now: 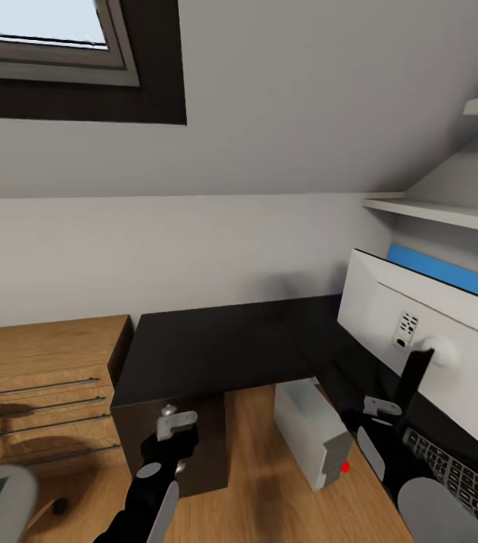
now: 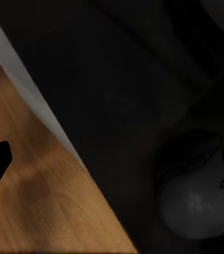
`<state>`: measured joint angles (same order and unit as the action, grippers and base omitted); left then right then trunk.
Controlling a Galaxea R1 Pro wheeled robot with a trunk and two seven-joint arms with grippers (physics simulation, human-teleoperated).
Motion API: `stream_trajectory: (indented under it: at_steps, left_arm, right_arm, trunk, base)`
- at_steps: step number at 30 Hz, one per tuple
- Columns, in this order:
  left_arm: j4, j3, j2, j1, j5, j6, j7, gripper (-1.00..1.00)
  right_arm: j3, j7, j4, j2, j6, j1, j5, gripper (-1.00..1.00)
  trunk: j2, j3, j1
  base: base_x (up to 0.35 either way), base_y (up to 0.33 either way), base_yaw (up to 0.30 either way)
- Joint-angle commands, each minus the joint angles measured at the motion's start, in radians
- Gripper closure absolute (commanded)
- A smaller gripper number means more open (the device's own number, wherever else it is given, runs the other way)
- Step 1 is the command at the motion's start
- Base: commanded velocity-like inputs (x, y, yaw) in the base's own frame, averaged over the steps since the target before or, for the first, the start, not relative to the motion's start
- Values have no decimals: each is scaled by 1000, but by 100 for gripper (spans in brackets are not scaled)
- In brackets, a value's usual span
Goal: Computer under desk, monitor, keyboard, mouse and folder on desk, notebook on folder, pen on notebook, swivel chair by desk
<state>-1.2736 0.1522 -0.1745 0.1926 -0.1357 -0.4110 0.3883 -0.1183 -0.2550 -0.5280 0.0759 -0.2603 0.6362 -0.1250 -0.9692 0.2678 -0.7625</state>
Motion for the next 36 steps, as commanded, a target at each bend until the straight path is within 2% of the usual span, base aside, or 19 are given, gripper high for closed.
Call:
stream_trajectory:
  at_steps: [1,14,23,36]
  left_arm:
    - [-1,1,0,1,-10,-3,8,-100]
    - [-4,-1,0,1,-10,-3,9,-100]
    - [-4,-2,0,1,-10,-3,9,-100]
    - [-4,-1,0,1,-10,-3,9,-100]
  right_arm:
    - [2,-5,-2,0,-4,0,-11,-100]
    - [2,-4,-12,-1,0,0,-13,-100]
    - [2,-2,-12,0,1,0,-13,-100]
    - [5,-1,-11,-1,4,0,-12,-100]
  trunk:
    - [-1,1,0]
    - [-1,-2,0]
    - [-1,-6,0]
    - [-1,-7,0]
  base:
    - [-206,86,0]
    - [-195,102,-57]
    - [-23,14,-158]
    - [65,0,-13]
